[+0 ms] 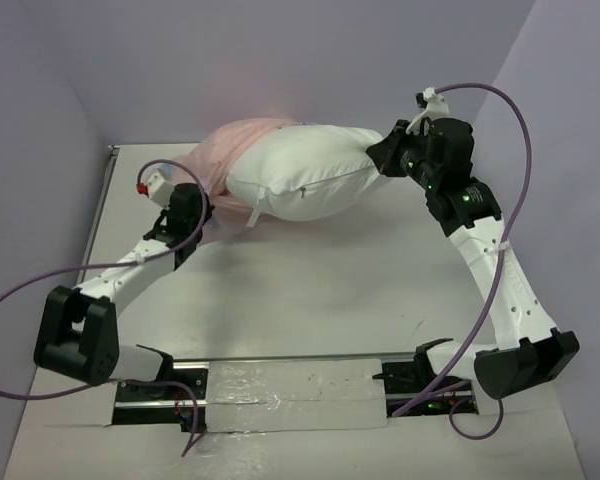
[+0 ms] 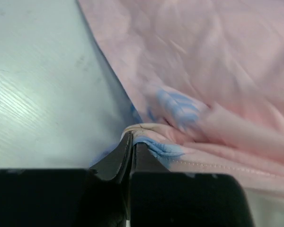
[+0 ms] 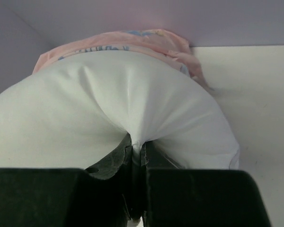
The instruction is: Remove the pillowcase from the pillow
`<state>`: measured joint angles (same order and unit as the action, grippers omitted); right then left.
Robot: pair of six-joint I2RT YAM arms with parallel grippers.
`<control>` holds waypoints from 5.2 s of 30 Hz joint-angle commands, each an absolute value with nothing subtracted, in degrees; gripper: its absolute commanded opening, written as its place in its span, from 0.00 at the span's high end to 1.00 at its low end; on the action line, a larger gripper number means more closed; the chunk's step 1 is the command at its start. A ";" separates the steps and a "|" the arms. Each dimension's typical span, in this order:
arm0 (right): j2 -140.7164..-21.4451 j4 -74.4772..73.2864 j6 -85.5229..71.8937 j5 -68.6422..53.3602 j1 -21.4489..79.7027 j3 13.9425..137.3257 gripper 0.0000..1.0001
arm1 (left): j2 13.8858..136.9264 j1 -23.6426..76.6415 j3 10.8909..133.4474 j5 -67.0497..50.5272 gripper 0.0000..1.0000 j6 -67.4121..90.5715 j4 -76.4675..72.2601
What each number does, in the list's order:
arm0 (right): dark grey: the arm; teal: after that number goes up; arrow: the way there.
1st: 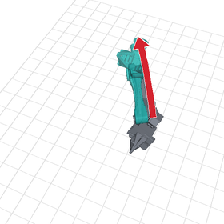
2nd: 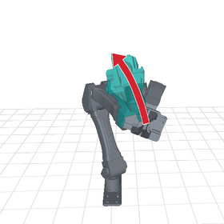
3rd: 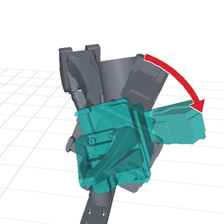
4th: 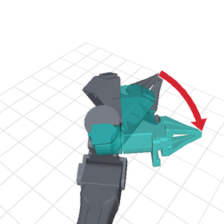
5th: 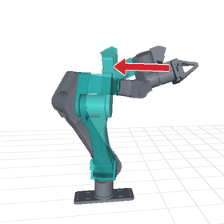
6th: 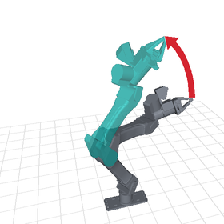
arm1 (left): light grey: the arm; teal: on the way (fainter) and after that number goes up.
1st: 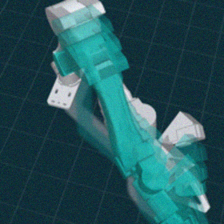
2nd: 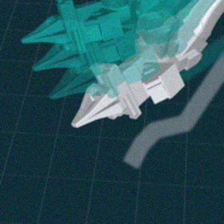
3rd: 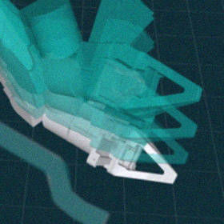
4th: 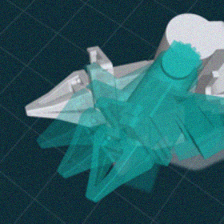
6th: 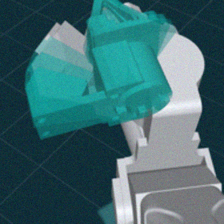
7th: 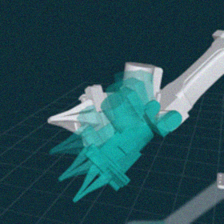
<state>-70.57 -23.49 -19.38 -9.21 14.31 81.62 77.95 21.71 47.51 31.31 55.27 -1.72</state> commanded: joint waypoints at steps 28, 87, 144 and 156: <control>-67.06 -17.75 -19.94 -17.66 -23.10 88.93 1.00 | 97.57 -6.23 68.47 39.02 1.00 64.33 30.24; -87.60 -33.84 3.16 -7.49 52.71 89.81 0.00 | 61.26 2.46 58.45 25.22 1.00 47.55 22.50; -65.65 -0.97 3.18 15.38 30.49 69.47 1.00 | 76.47 -9.42 66.88 26.09 0.01 46.59 27.33; -59.60 -16.41 -17.20 25.13 34.19 66.09 0.00 | 57.95 -0.62 71.21 29.72 0.01 50.27 39.12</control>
<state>-66.83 -14.41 -7.44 19.14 35.31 61.54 62.78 -0.51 71.13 31.16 49.47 37.10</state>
